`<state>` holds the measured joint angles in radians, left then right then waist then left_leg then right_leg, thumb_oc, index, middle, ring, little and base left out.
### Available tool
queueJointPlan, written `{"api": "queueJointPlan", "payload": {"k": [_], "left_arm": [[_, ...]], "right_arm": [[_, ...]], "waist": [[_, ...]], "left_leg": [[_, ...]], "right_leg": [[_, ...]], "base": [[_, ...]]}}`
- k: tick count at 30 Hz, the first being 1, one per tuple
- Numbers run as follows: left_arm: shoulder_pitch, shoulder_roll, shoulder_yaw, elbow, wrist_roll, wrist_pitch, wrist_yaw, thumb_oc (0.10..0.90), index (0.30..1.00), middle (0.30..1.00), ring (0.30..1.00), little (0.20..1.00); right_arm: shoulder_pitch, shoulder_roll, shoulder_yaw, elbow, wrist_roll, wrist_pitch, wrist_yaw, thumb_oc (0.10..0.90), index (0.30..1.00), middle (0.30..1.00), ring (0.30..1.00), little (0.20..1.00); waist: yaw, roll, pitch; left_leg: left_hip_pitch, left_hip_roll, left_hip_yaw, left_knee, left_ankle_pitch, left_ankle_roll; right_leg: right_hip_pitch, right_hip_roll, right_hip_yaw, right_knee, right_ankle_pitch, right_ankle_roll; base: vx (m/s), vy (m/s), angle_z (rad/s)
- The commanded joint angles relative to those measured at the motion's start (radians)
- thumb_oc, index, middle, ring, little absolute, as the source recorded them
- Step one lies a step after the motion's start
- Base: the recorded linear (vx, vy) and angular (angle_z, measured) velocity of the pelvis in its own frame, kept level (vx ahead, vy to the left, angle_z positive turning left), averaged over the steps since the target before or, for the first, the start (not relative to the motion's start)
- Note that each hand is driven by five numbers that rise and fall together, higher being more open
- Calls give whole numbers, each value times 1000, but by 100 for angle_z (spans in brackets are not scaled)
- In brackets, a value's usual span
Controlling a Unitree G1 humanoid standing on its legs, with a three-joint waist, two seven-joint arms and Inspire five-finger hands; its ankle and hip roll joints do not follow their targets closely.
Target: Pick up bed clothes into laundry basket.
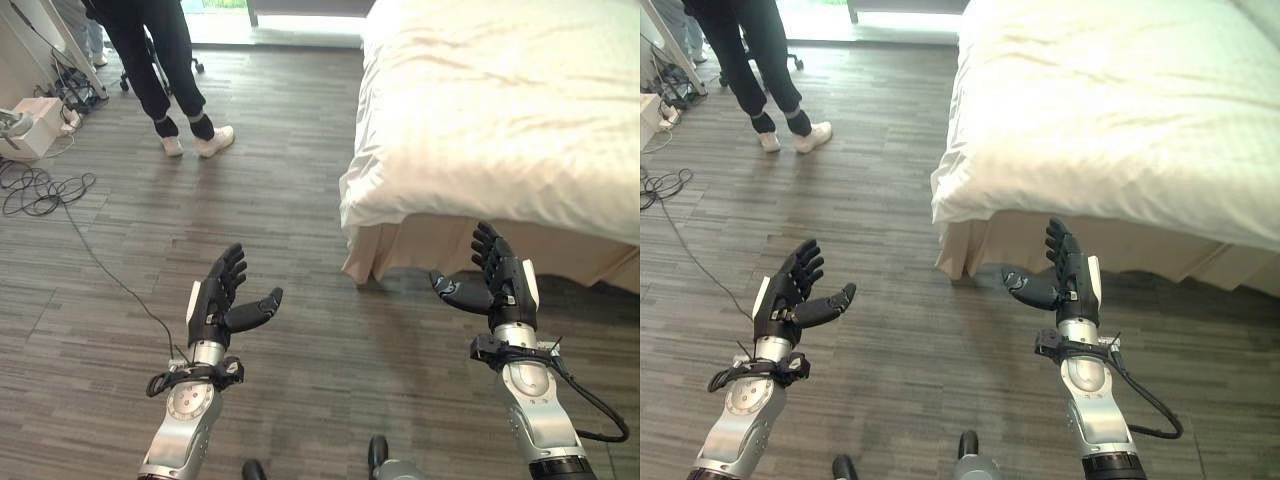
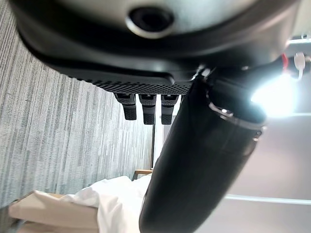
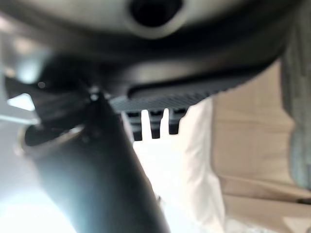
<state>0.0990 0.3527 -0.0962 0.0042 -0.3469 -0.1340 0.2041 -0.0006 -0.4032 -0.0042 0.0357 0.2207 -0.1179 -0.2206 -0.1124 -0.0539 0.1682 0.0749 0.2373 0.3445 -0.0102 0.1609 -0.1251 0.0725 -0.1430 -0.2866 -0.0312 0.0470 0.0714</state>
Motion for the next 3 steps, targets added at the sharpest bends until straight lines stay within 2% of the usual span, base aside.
{"api": "queueJointPlan", "payload": {"k": [1, 3], "left_arm": [[-100, 55, 66, -2, 48, -68, 20, 800, 900, 900, 900, 900], [-105, 49, 67, 8, 38, -64, 21, 800, 900, 900, 900, 900]], "right_arm": [[-68, -22, -23, 14, -13, -60, -15, 800, 900, 900, 900, 900], [-67, -28, -21, 15, -15, -52, -13, 800, 900, 900, 900, 900]], "waist": [[33, -8, -90], [35, -6, -96]], "left_leg": [[23, -39, -2, -26, -188, 33], [28, -35, -5, -36, -181, 28]], "right_leg": [[22, -107, -19, -3, -49, 103], [33, -101, -26, -12, -52, 101]], "base": [[0, 0, 0], [19, -26, 14]]}}
